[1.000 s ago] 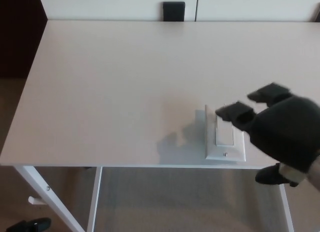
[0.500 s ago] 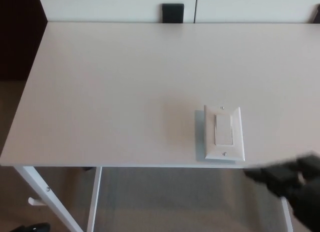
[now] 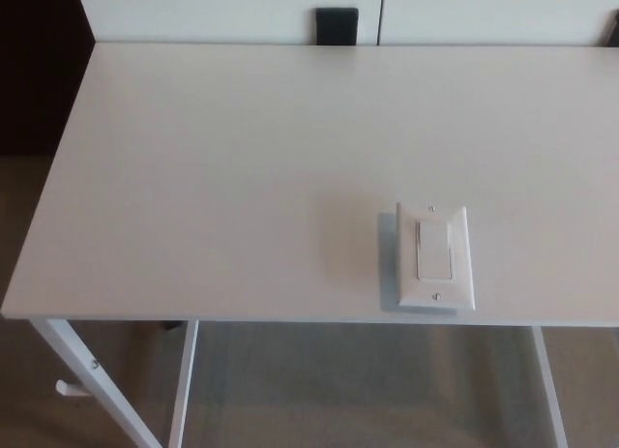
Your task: The robot walk towards a table in front and then clicks the light switch button using the right hand's index finger
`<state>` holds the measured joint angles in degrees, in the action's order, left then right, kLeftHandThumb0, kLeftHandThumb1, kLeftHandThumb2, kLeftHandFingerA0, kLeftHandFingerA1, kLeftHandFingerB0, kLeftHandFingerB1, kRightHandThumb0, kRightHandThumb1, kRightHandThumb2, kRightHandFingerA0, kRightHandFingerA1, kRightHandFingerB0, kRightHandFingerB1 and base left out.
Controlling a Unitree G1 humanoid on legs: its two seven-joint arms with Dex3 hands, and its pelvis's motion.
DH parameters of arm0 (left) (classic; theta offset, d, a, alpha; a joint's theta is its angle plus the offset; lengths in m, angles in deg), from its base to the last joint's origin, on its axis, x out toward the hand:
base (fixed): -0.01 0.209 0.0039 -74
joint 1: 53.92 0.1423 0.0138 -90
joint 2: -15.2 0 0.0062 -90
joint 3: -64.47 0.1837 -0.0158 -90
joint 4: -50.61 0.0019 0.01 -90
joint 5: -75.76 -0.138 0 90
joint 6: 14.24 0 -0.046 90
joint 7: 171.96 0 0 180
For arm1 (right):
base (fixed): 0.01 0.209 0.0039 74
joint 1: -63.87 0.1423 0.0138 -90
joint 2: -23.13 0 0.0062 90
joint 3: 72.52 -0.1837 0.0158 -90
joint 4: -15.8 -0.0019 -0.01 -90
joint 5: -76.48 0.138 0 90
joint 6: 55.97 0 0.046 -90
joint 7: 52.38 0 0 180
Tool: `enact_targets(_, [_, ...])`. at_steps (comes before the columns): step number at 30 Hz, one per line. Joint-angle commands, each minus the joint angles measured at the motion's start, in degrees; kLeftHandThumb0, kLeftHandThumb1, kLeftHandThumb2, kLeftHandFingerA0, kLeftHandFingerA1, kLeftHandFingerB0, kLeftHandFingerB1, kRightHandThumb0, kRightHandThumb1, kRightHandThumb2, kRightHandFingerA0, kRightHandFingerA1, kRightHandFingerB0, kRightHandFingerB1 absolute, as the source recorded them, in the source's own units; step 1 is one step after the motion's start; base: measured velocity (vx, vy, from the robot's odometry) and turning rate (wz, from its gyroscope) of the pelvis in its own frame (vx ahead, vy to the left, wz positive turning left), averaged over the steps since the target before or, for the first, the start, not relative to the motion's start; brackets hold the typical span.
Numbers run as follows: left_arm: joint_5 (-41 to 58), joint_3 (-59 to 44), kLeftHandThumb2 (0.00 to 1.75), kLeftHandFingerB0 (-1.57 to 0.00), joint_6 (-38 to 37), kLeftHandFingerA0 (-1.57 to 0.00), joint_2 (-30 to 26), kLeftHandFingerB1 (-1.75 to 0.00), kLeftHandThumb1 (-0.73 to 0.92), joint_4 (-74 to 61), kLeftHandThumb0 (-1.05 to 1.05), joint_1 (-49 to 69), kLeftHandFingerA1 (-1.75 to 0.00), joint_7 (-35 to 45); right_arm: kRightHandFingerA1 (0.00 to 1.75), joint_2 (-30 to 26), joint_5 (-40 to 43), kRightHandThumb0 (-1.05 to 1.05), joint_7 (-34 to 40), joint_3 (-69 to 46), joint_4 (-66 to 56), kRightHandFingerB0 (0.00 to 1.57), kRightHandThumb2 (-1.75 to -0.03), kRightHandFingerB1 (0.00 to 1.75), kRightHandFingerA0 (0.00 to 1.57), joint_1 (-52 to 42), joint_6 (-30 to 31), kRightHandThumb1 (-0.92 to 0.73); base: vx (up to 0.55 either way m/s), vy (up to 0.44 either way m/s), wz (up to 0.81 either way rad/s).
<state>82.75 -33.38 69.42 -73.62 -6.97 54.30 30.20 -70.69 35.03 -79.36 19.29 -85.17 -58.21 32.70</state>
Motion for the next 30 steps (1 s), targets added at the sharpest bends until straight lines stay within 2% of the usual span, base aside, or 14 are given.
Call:
enact_targets(1, [-2.2,1.2,0.57,-0.43,-3.2,-0.43,-0.9,-0.38,0.58,1.9,-0.38,1.6,-0.4,0.0,0.49,4.8,12.9,-0.53,10.6,-3.2,20.8,0.12,-0.72,0.44,0.13,3.8,-8.7,-0.54,0.0,0.0,0.0])
enact_targets(5, [-1.9,1.2,0.57,-0.44,-3.2,-0.44,-0.8,-0.39,0.57,2.3,-0.37,1.7,-0.41,-0.2,0.48,5.1,13.4,-0.52,10.7,-3.0,22.9,0.12,-0.7,0.43,0.12,3.9,-10.6,-0.53,0.0,0.0,0.0])
enact_targets(6, [-1.8,1.1,0.57,-0.45,-3.6,-0.44,-0.9,-0.39,0.57,2.9,-0.37,1.6,-0.41,-0.3,0.54,5.0,13.2,-0.35,9.9,-2.5,22.8,0.02,-1.01,0.5,0.07,3.9,-10.1,-0.5,0.0,0.0,0.0])
enact_targets(7, [-1.7,1.0,0.57,-0.45,-3.7,-0.44,-1.0,-0.39,0.57,3.0,-0.37,1.5,-0.41,-0.2,0.54,4.8,13.0,-0.35,10.0,-2.0,23.3,0.03,-1.01,0.5,0.08,4.1,-10.8,-0.5,0.0,0.0,0.0])
enact_targets(8, [-1.7,1.1,0.78,-0.36,-3.7,-0.36,-1.1,-0.5,0.4,3.0,-0.41,1.4,-0.52,-0.3,0.53,4.6,13.1,-0.34,10.2,-1.8,23.7,0.03,-1.0,0.5,0.07,4.1,-11.3,-0.51,0.0,0.0,0.0])
enact_targets(9, [-2.1,1.3,0.79,-0.34,-4.1,-0.36,-1.4,-0.5,0.41,3.2,-0.41,1.2,-0.53,-0.4,0.53,4.3,13.0,-0.34,10.4,-1.3,23.9,0.03,-1.01,0.5,0.06,4.0,-11.8,-0.51,0.0,0.0,0.0])
enact_targets(10, [-2.6,1.6,0.79,-0.34,-4.7,-0.36,-1.7,-0.5,0.41,3.5,-0.41,1.1,-0.53,-0.3,0.53,4.0,12.8,-0.34,10.7,-1.0,23.9,0.03,-1.01,0.5,0.06,3.9,-11.9,-0.51,0.0,0.0,0.0])
enact_targets(11, [-2.8,1.7,0.57,-0.44,-4.9,-0.44,-1.8,-0.38,0.58,3.6,-0.37,1.1,-0.41,-0.4,0.53,4.0,13.0,-0.34,10.9,-0.7,23.8,0.02,-1.01,0.5,0.07,3.8,-11.7,-0.51,0.0,0.0,0.0])
enact_targets(30, [-3.3,2.1,0.57,-0.43,-6.8,-0.44,-3.0,-0.37,0.57,4.5,-0.37,0.6,-0.41,-0.4,0.53,0.4,16.0,-0.34,11.8,2.3,25.7,0.02,-1.03,0.49,0.07,5.7,-11.0,-0.54,0.0,0.0,0.0])
